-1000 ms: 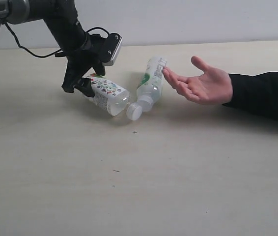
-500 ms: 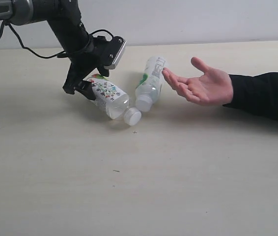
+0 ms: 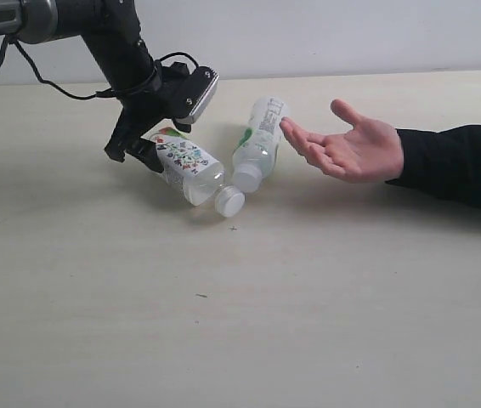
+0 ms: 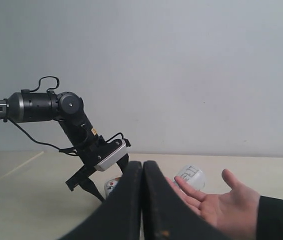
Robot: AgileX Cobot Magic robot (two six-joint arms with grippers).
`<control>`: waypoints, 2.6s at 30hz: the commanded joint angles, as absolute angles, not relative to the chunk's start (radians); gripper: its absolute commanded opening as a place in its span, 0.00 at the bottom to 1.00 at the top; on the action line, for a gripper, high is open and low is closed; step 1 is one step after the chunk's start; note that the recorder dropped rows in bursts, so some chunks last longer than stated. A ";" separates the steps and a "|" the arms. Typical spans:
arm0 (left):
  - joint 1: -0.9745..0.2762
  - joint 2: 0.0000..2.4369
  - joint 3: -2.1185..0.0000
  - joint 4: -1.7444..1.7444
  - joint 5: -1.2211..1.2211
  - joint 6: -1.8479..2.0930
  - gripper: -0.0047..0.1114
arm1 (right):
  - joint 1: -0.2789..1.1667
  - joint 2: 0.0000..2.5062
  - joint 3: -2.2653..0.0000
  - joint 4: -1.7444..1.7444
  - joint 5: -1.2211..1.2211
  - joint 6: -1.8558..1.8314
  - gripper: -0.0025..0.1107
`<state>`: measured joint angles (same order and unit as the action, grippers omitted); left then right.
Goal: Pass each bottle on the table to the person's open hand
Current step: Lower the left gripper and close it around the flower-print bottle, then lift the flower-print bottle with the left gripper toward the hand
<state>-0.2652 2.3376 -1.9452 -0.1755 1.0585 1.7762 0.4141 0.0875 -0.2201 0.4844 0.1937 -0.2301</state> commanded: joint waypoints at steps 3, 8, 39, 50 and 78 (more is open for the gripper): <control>-0.294 2.338 -1.940 -0.185 1.037 1.824 0.68 | 0.418 0.083 -0.216 0.487 0.190 -0.231 0.02; -0.325 2.338 -1.940 -0.168 1.033 1.819 0.68 | 0.418 0.083 -0.216 0.487 0.190 -0.231 0.02; -0.328 2.387 -1.940 -0.137 1.046 1.667 0.26 | 0.418 0.083 -0.216 0.487 0.190 -0.231 0.02; -0.328 2.327 -1.940 -0.082 1.132 1.707 0.04 | 0.418 0.083 -0.216 0.487 0.190 -0.231 0.02; -0.330 2.124 -1.942 -0.062 1.221 0.283 0.04 | 0.418 0.083 -0.216 0.487 0.190 -0.231 0.02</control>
<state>-0.3286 2.1484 -1.9397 -0.0583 1.2195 0.5108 0.4141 0.0875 -0.2201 0.4867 0.1937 -0.2301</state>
